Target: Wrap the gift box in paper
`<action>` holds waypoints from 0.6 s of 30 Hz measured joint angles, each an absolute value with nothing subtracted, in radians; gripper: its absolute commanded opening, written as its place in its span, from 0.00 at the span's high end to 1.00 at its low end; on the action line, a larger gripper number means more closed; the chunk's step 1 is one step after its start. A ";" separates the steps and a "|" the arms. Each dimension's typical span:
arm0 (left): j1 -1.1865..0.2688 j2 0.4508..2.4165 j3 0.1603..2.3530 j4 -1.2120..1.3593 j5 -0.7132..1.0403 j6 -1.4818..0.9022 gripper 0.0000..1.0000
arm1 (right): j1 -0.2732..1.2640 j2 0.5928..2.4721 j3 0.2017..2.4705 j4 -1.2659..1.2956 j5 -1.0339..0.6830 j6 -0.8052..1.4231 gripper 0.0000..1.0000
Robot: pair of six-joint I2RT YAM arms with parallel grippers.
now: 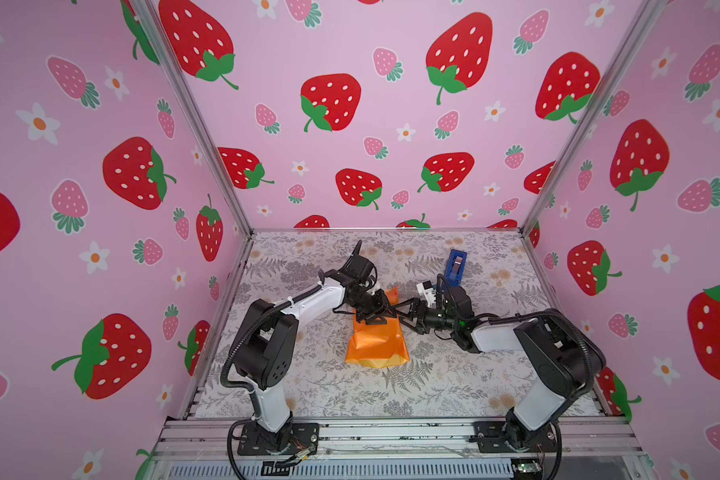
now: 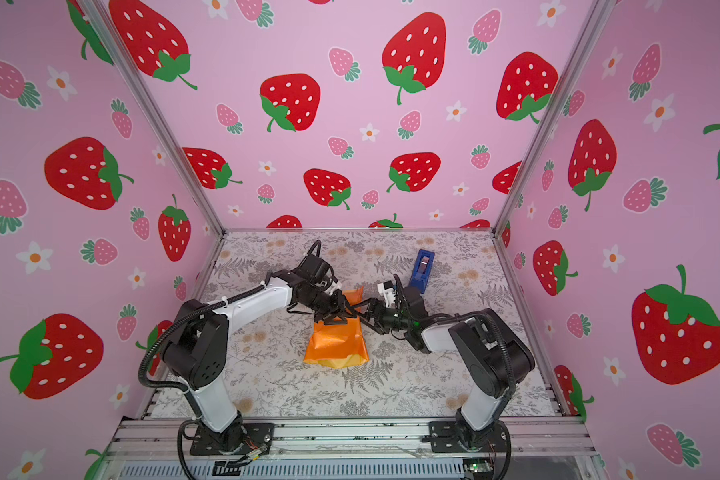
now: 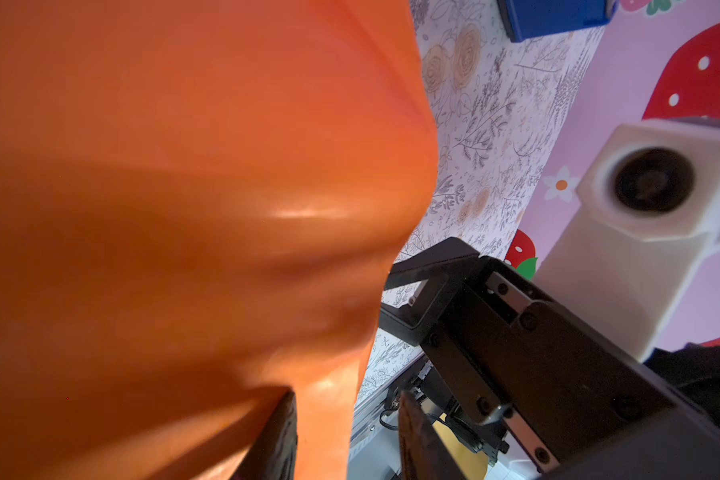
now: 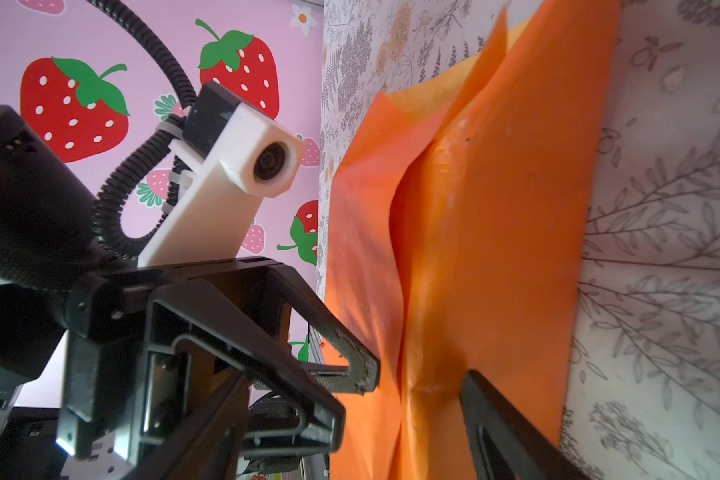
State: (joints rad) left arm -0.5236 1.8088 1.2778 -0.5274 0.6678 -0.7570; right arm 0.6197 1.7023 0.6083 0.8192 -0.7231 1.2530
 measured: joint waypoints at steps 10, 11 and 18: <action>-0.522 1.809 1.234 -0.458 0.689 -0.784 0.78 | 0.620 1.702 0.615 0.735 -0.682 1.218 0.48; -0.522 1.809 1.233 -0.455 0.689 -0.783 0.79 | 0.620 1.702 0.618 0.723 -0.678 1.209 0.52; -0.516 1.806 1.229 -0.449 0.690 -0.783 0.75 | 0.622 1.708 0.657 0.623 -0.647 1.145 0.72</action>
State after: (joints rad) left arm -0.5159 1.8061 1.2289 -0.4488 0.6895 -0.7834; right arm 0.6216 1.7081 0.6567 0.6228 -0.6468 1.1450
